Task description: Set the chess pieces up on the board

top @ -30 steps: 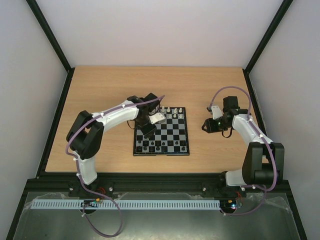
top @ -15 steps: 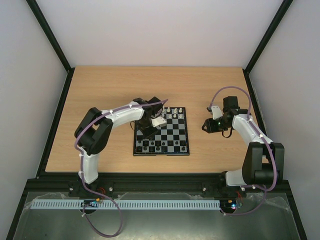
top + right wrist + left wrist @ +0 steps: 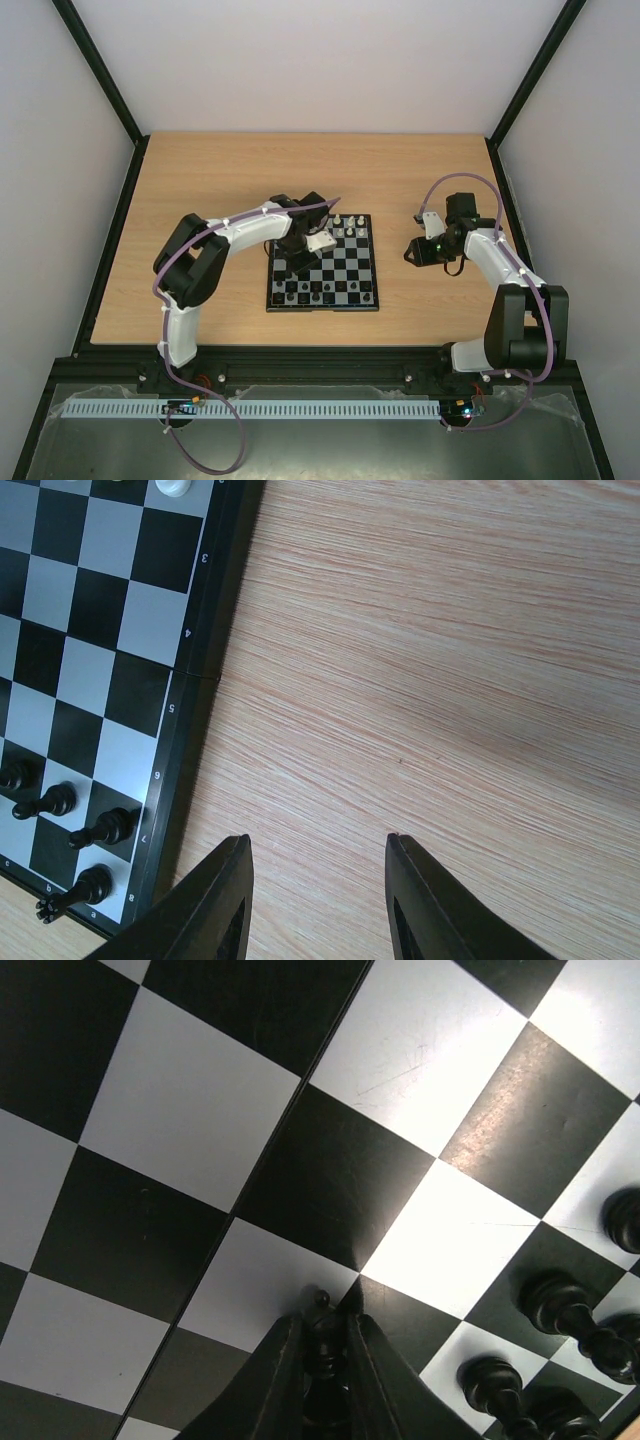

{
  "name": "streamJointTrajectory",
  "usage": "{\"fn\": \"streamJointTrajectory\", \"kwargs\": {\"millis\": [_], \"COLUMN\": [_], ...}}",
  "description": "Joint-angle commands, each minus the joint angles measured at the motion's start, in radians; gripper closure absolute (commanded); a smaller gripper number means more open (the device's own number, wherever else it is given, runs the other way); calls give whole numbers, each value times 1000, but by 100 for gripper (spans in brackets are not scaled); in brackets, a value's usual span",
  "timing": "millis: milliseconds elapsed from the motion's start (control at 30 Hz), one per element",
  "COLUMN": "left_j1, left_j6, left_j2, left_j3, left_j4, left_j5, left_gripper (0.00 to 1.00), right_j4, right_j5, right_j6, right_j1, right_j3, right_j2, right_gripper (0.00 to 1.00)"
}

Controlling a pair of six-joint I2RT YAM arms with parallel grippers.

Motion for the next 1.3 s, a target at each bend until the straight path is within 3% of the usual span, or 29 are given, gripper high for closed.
{"fn": "streamJointTrajectory", "kwargs": {"millis": [0, 467, 667, 833, 1267], "left_j1": [-5, -15, -13, -13, -12], "left_j6": [22, 38, 46, 48, 52], "left_j2": [39, 122, 107, 77, 36], "left_j3": [4, 113, 81, 48, -22], "left_j4": [-8, 8, 3, -4, 6], "left_j5": [-21, 37, 8, -9, -46], "left_gripper": [84, 86, 69, 64, 71], "right_j4": [-33, -38, -35, -34, -28], "right_j5": [-5, -4, -1, -3, -10], "right_j6": [-13, -14, -13, -14, -13], "right_j1": [-5, -5, -5, -5, -5], "right_j3": [-9, -11, -13, -12, -15], "right_j2": [10, -7, -12, -11, -11], "right_gripper": [63, 63, 63, 63, 63]}}
